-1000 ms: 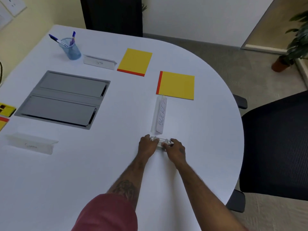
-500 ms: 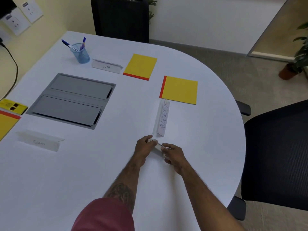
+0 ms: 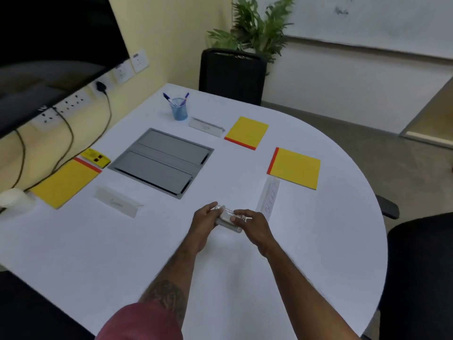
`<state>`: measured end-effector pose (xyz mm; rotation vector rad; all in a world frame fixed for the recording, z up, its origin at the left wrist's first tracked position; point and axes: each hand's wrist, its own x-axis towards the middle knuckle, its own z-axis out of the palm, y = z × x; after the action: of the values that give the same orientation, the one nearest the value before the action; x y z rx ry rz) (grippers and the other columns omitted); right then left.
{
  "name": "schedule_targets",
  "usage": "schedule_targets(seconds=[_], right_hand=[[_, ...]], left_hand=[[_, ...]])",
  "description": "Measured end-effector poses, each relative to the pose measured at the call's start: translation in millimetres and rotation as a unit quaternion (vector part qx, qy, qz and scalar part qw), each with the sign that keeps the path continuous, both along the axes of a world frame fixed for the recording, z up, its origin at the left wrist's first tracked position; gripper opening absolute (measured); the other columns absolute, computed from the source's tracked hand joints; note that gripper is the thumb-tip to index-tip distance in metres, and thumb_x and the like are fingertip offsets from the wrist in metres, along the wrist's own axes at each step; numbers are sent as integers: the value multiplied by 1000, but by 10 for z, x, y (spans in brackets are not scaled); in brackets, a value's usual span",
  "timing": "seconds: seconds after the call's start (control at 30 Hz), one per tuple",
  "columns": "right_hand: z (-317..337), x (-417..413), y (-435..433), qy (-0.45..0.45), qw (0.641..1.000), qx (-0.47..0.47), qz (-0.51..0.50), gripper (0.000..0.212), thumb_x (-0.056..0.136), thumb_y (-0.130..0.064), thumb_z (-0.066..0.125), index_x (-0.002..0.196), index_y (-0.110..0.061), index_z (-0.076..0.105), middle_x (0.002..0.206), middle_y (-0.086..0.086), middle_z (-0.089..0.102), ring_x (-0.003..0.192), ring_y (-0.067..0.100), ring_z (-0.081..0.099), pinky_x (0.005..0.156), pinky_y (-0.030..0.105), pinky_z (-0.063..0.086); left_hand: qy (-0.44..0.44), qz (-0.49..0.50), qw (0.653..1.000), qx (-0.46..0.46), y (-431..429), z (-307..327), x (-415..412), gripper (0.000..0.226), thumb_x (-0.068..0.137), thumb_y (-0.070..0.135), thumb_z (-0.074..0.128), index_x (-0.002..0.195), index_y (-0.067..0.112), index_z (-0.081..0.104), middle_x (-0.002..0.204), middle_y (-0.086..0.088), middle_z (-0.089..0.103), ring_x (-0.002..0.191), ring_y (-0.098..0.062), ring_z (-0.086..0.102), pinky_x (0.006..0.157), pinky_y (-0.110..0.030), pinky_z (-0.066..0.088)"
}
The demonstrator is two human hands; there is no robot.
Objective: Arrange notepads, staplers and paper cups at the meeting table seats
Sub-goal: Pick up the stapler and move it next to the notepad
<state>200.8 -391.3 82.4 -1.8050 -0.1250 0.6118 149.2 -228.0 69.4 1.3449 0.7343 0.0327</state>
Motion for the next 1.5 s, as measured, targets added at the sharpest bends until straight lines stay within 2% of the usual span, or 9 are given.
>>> schedule_targets(seconds=[0.13,0.37,0.43,0.6,0.77,0.93,1.13,1.27,1.5], right_hand=[[248,-133,378,5,998,32,61,31,87,-31,74,116,-21,71,117,-4,68,102,19,65,79,31,56],[483,-360,1286,-42,983,21,177,28,87,-34,74,110,-19,73,105,-3,72,95,21,69,79,28,59],[541,-424,1601,-132,966,-29,220,31,85,-44,73,110,-24,74,104,-13,69,91,4,65,77,9,48],[662,-581,2484,-210,922,-59,320,26,78,-44,78,92,-62,67,97,-11,71,86,1,64,73,19,51],[530,-582,3387,-226,905,-126,338,45,80,-32,79,123,-26,69,120,-3,69,82,6,60,59,5,43],[322,-558,4059,-257,894,-155,333,37,81,-29,77,117,-22,69,118,2,69,95,17,65,77,26,52],[63,-307,4631,-246,895,-178,326,35,82,-28,77,115,-22,68,114,3,69,93,16,64,77,26,47],[-63,-8,4944,-238,909,-182,290,32,83,-32,77,112,-22,67,110,6,68,91,17,62,74,24,44],[-225,490,5421,-248,928,-166,223,26,80,-26,79,104,-20,71,94,1,69,89,20,65,70,26,44]], left_hand=[[-21,34,999,-16,362,308,-274,42,97,16,60,138,11,54,131,-9,62,115,-20,62,97,-33,52],[-11,34,999,-8,1195,728,-824,42,94,15,65,134,22,55,127,-5,62,108,-21,66,93,-37,56],[-12,50,999,2,1508,771,-963,45,94,16,65,137,20,54,132,-8,60,109,-22,66,95,-38,56],[-18,81,997,3,2365,756,-1191,49,93,20,67,140,17,51,135,-9,59,106,-20,68,92,-36,57],[-18,86,996,-12,3187,682,-1304,56,92,21,68,144,18,46,141,-9,53,110,-21,66,89,-34,58],[-16,79,997,-21,3846,520,-1272,59,91,24,69,144,20,44,144,-11,49,119,-26,61,98,-41,54],[39,66,993,94,4496,176,-1087,51,94,54,54,134,22,56,139,-4,56,125,-23,53,102,-45,49],[147,49,918,366,4947,-238,-1097,55,101,48,46,145,16,45,149,-11,42,134,-28,41,106,-43,42],[251,-71,789,557,5312,-1001,-1013,67,102,51,35,158,18,15,165,-11,9,153,-28,2,121,-47,17]])
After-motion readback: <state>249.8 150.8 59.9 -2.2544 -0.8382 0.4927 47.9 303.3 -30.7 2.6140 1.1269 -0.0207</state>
